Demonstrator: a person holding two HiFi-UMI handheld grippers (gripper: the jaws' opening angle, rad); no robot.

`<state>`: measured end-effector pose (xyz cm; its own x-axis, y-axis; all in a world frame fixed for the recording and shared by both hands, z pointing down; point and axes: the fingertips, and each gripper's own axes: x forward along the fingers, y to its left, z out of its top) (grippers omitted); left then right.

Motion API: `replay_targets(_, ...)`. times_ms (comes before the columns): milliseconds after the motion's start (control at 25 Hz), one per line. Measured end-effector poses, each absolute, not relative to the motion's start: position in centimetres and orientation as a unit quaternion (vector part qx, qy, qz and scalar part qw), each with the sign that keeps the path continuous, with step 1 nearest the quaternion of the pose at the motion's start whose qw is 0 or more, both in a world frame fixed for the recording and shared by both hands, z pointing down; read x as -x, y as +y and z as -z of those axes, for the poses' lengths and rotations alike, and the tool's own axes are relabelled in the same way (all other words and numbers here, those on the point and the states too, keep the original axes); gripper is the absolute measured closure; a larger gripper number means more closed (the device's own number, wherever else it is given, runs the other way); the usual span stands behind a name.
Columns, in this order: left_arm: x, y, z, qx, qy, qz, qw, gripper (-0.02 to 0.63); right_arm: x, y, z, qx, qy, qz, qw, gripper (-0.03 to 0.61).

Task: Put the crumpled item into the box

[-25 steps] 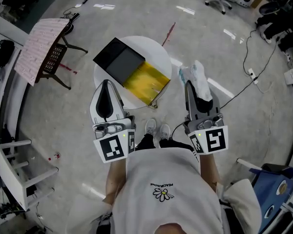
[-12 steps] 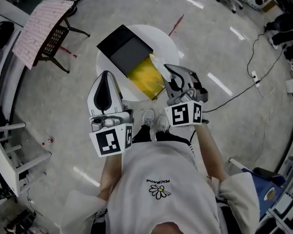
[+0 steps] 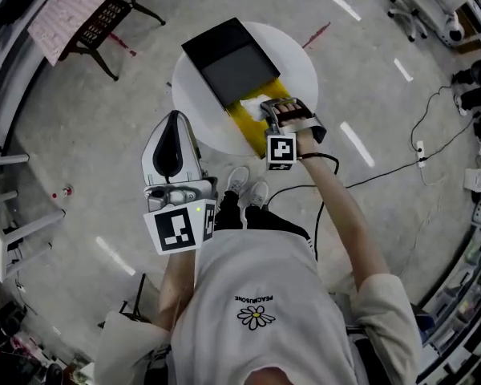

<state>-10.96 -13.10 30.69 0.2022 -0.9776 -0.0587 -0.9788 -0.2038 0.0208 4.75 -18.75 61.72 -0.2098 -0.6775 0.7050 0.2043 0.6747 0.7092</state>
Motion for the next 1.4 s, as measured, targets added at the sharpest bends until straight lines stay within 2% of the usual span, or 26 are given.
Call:
replay_targets(280, 14.3, -12.8, -33.4, 0.753, 0.658, -0.013, -0.011, 0.612, -5.4, -21.0, -66.8, -0.133, -0.620, 0.381, 0.672, 0.545)
replay_targets(480, 14.9, -12.9, -33.9, 0.750, 0.661, -0.010, -0.016, 0.612, -5.8, -21.3, -68.0, -0.151, -0.623, 0.349, 0.683, 0.533)
replay_targets(600, 15.3, -13.1, -33.9, 0.748, 0.663, -0.011, -0.017, 0.612, -5.5, -20.7, -68.7, -0.144, -0.644, 0.310, 0.685, 0.426)
replay_targets(920, 15.5, -13.4, -34.1, 0.754, 0.657, -0.013, -0.021, 0.612, -5.1, -18.5, -69.3, -0.138, -0.699, 0.212, 0.669, 0.301)
replay_targets(1120, 14.5, -13.4, -34.2, 0.762, 0.647, -0.016, -0.022, 0.612, -5.7, -17.9, -69.2, -0.137, -0.713, 0.181, 0.664, 0.261)
replay_targets(1400, 14.5, -13.3, -34.0, 0.766, 0.642, -0.023, -0.022, 0.612, -5.7, -17.6, -68.5, -0.143, -0.717, 0.177, 0.659, 0.249)
